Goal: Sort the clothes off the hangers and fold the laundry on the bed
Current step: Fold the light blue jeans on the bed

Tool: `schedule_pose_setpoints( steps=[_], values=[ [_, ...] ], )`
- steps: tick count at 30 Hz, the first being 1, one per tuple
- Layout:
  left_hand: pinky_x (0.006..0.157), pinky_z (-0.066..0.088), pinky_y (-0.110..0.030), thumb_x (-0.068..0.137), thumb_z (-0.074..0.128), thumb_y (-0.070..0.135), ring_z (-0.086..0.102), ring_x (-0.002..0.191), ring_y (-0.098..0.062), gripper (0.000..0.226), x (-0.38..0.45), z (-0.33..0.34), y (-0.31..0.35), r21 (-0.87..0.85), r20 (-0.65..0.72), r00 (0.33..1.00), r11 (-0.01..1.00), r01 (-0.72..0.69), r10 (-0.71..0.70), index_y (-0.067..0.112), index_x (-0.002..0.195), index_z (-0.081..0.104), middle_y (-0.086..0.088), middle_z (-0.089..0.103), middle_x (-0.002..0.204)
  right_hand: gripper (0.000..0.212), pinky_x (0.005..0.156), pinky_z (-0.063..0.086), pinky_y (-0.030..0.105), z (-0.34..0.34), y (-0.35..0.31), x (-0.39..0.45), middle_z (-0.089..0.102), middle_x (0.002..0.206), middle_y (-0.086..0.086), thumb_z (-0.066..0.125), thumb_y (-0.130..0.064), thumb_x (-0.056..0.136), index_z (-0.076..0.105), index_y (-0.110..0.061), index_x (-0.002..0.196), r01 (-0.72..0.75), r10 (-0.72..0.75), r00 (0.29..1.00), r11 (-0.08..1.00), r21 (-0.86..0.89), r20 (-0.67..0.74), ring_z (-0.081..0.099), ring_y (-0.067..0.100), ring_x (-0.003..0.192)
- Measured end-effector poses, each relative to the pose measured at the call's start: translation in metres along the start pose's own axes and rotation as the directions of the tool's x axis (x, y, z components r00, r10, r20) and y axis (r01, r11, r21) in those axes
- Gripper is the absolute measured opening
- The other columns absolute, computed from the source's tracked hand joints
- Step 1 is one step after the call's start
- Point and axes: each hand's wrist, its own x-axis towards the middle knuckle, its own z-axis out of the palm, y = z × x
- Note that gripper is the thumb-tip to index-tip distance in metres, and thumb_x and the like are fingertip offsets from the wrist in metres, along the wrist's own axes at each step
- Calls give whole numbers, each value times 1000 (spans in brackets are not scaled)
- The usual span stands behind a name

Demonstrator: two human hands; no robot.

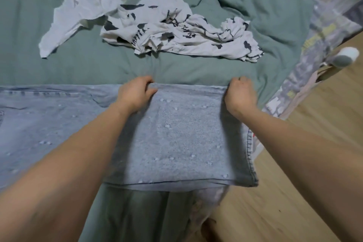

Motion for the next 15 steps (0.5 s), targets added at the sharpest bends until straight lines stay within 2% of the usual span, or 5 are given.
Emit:
schedule_pose_setpoints(
  steps=[3, 5, 7, 10, 15],
  values=[
    [87, 45, -44, 88, 63, 48, 57, 106, -32, 43, -13, -17, -34, 8, -128, 988, 996, -84, 85, 15, 115, 58, -11, 59, 115, 28, 83, 39, 42, -10, -42, -4, 47, 122, 18, 49, -7, 90, 48, -2, 118, 217, -217, 963, 976, -14, -162, 42, 34, 114],
    [87, 44, -46, 89, 63, 44, 57, 106, -35, 44, -29, -31, -69, 32, -211, 973, 996, -82, 87, 11, 117, 57, -15, 59, 113, 25, 85, 40, 44, -11, -86, -15, 51, 115, 17, 51, -13, 91, 52, -3, 114, 445, -422, 884, 892, 82, -200, 45, 35, 108],
    [87, 43, -45, 90, 64, 33, 56, 105, -37, 37, -46, -45, -106, 70, -248, 968, 997, -34, 50, 9, 117, 58, -17, 60, 112, 23, 87, 42, 46, -6, -135, -26, 52, 112, 16, 53, -16, 90, 55, -3, 109, 584, -553, 809, 797, 156, -200, 47, 34, 105],
    [86, 41, -45, 91, 61, 19, 56, 103, -39, 26, -69, -66, -159, 134, -237, 971, 991, 28, 4, 9, 114, 62, -18, 62, 111, 20, 88, 40, 44, 1, -207, -36, 54, 111, 16, 52, -16, 92, 56, -4, 108, 628, -611, 777, 733, 264, -152, 48, 33, 107],
    [87, 37, -40, 94, 55, 16, 53, 101, -36, 20, -78, -78, -215, 122, -277, 961, 992, 37, -1, 14, 111, 66, -14, 65, 108, 21, 88, 40, 41, 29, -293, -31, 58, 110, 17, 50, -23, 95, 58, -7, 106, 685, -694, 720, 706, 181, -17, 52, 35, 107]
  ],
)
